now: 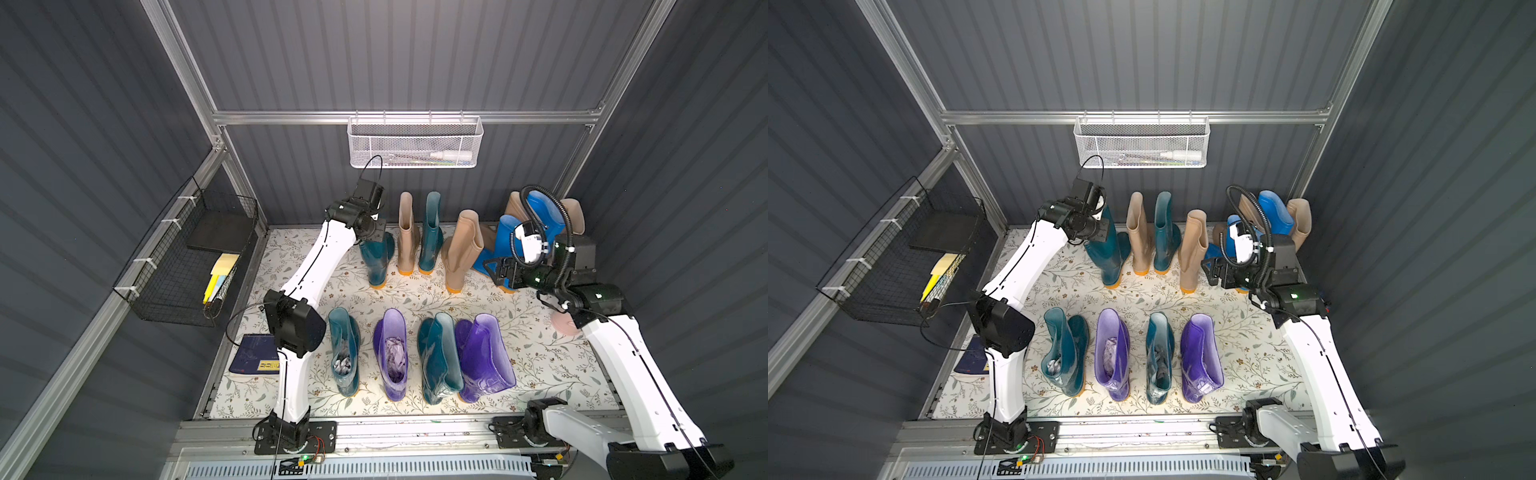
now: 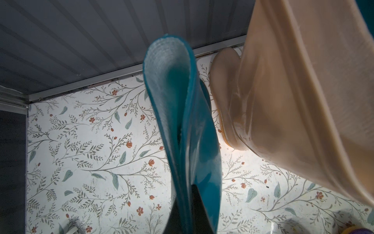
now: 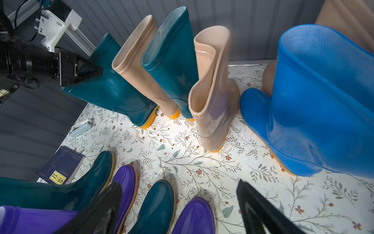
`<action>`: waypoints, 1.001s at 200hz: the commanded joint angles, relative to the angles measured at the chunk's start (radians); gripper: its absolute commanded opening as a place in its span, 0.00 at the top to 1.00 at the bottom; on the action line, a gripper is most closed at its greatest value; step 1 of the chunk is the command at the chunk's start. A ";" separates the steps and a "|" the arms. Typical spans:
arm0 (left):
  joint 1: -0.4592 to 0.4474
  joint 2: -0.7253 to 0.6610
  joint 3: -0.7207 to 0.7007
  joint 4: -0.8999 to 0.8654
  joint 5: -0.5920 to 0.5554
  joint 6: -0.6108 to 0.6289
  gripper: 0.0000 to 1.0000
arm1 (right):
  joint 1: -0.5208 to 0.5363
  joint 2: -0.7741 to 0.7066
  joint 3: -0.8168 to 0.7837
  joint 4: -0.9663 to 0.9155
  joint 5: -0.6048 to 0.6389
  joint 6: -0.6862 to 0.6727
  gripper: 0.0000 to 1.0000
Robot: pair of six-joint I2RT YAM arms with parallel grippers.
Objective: Match and arrange rain boots in pairs
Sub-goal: Pick up the rain boot at the center of the board.
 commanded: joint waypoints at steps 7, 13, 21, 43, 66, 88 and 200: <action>0.004 -0.056 0.075 0.056 -0.056 0.024 1.00 | 0.005 -0.003 0.021 -0.007 0.001 -0.006 0.09; 0.007 -0.056 0.078 0.055 -0.066 0.028 1.00 | 0.004 -0.003 0.019 -0.007 0.003 -0.006 0.08; 0.012 -0.057 0.082 0.055 -0.074 0.034 1.00 | 0.005 -0.003 0.015 -0.004 0.007 -0.007 0.09; 0.032 -0.061 0.097 0.059 -0.074 0.052 1.00 | 0.004 0.004 0.011 -0.005 0.013 -0.008 0.09; 0.053 -0.063 0.121 0.058 -0.085 0.071 1.00 | 0.004 0.012 0.006 -0.003 0.014 -0.007 0.09; 0.082 -0.067 0.129 0.067 -0.088 0.087 1.00 | 0.004 0.018 0.005 0.002 0.007 -0.001 0.09; 0.197 -0.068 0.080 0.155 -0.296 0.252 1.00 | 0.004 0.031 0.012 0.003 0.006 -0.007 0.10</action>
